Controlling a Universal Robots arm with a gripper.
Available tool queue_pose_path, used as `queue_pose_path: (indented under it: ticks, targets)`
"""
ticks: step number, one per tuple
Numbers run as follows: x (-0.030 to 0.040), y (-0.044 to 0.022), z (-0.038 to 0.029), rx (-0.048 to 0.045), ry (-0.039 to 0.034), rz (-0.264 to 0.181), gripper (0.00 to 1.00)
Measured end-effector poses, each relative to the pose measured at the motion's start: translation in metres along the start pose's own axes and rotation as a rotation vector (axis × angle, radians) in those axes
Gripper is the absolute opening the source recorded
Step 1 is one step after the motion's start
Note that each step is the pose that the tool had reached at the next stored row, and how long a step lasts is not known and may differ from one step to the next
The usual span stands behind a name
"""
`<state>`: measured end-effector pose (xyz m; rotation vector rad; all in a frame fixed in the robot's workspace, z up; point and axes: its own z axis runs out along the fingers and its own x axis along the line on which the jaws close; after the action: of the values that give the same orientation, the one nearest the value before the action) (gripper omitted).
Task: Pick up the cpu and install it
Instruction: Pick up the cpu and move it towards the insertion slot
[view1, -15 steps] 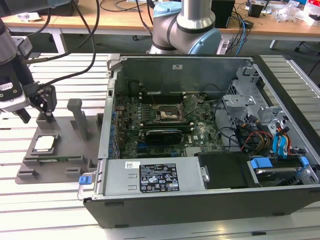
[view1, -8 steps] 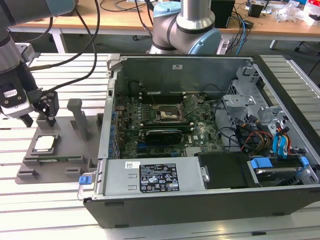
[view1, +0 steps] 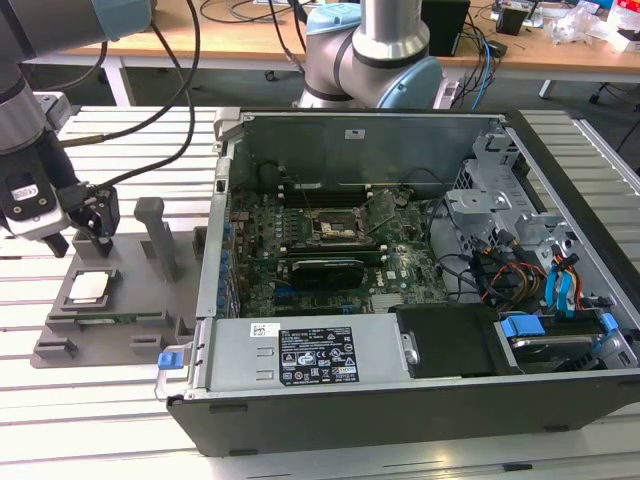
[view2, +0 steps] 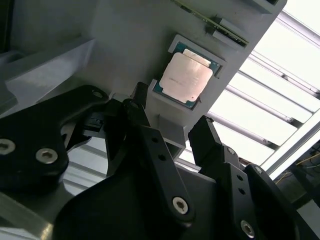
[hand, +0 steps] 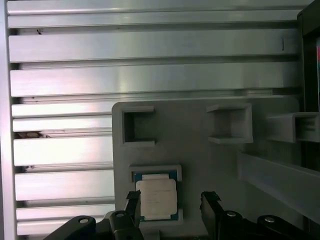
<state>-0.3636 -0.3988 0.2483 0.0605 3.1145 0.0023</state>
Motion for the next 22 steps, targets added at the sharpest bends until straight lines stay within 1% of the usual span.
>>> queue_pose_path:
  ticks: [4, 6, 7, 10, 12, 13, 14, 17, 22]
  targets:
    - [0.0002, 0.0000, 0.0059, 0.0004, 0.0000, 0.000, 0.60]
    - [0.0007, -0.0002, 0.0065, 0.0069, -0.0003, -0.006, 0.60]
    - [0.0014, -0.0012, 0.0067, 0.0086, -0.0003, -0.016, 0.60]
    - [0.0025, -0.0075, 0.0089, 0.0079, -0.0004, -0.048, 0.60]
    - [0.0034, -0.0093, 0.0100, 0.0076, -0.0004, -0.058, 0.60]
    - [0.0063, -0.0110, 0.0128, 0.0073, -0.0005, -0.066, 0.60]
    - [0.0074, -0.0116, 0.0159, 0.0071, -0.0006, -0.074, 0.60]
    - [0.0077, -0.0117, 0.0188, 0.0071, -0.0005, -0.077, 0.60]
    - [0.0082, -0.0118, 0.0257, 0.0071, -0.0004, -0.078, 0.60]
